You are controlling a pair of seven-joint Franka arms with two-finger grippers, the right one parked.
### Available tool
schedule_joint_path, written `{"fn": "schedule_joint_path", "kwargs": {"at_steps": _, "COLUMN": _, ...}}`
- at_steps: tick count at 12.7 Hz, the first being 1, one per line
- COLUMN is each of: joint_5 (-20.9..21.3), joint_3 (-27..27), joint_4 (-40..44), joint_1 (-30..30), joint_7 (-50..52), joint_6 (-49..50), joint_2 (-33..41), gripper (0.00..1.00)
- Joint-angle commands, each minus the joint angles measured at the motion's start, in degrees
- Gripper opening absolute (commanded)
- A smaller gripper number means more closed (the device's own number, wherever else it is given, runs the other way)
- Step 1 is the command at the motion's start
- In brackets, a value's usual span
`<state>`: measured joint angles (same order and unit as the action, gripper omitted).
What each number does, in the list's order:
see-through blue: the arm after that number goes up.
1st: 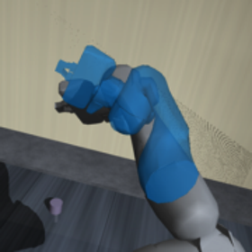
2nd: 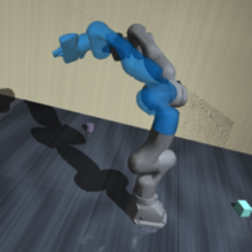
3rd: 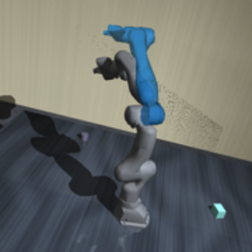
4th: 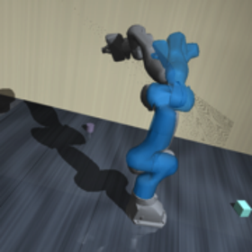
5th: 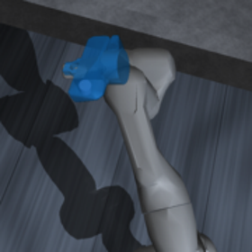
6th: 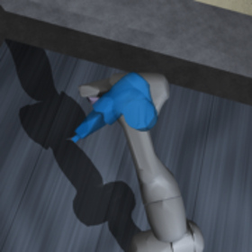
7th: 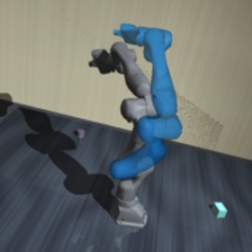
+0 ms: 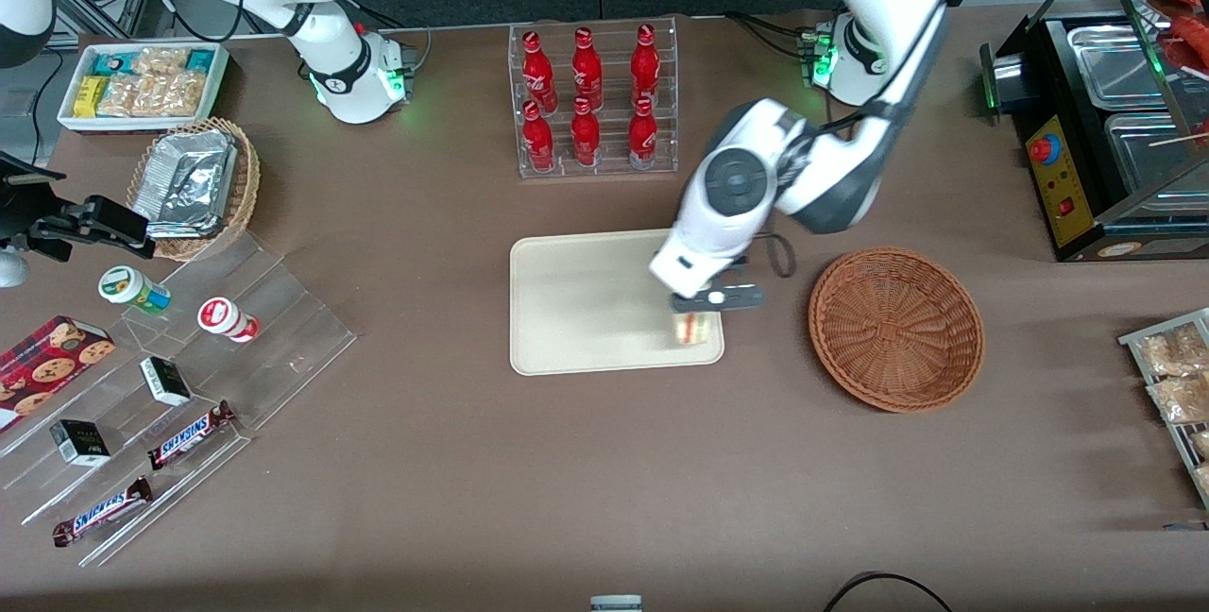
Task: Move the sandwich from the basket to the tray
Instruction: 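Lift the sandwich and carry it over the cream tray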
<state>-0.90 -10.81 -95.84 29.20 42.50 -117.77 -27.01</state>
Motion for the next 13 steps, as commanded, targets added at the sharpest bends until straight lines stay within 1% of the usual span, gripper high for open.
{"fn": "schedule_joint_path", "kwargs": {"at_steps": 1, "joint_5": 0.7, "joint_3": 0.8, "joint_4": 8.5, "joint_1": 3.8, "joint_7": 3.6, "joint_6": 0.9, "joint_2": -7.9, "gripper": 0.0}}
{"fn": "schedule_joint_path", "kwargs": {"at_steps": 4, "joint_5": 0.7, "joint_3": 0.9, "joint_4": 12.0, "joint_1": 6.0, "joint_7": 4.3, "joint_6": 0.6, "joint_2": -12.4, "gripper": 0.0}}
{"fn": "schedule_joint_path", "kwargs": {"at_steps": 5, "joint_5": 1.3, "joint_3": 1.1, "joint_4": 12.8, "joint_1": 6.9, "joint_7": 4.7, "joint_6": -0.3, "joint_2": -13.5, "gripper": 0.0}}
{"fn": "schedule_joint_path", "kwargs": {"at_steps": 7, "joint_5": 4.0, "joint_3": 1.1, "joint_4": 12.7, "joint_1": 7.3, "joint_7": 6.8, "joint_6": -1.8, "joint_2": -14.8, "gripper": 0.0}}
{"fn": "schedule_joint_path", "kwargs": {"at_steps": 11, "joint_5": 4.5, "joint_3": 1.1, "joint_4": 12.7, "joint_1": 8.0, "joint_7": 8.2, "joint_6": -1.8, "joint_2": -15.8, "gripper": 0.0}}
{"fn": "schedule_joint_path", "kwargs": {"at_steps": 12, "joint_5": 4.4, "joint_3": 1.1, "joint_4": 12.7, "joint_1": 7.9, "joint_7": 8.3, "joint_6": -1.9, "joint_2": -15.9, "gripper": 0.3}}
{"fn": "schedule_joint_path", "kwargs": {"at_steps": 13, "joint_5": 4.4, "joint_3": 1.1, "joint_4": 12.7, "joint_1": 7.9, "joint_7": 8.1, "joint_6": -1.9, "joint_2": -16.1, "gripper": 0.91}}
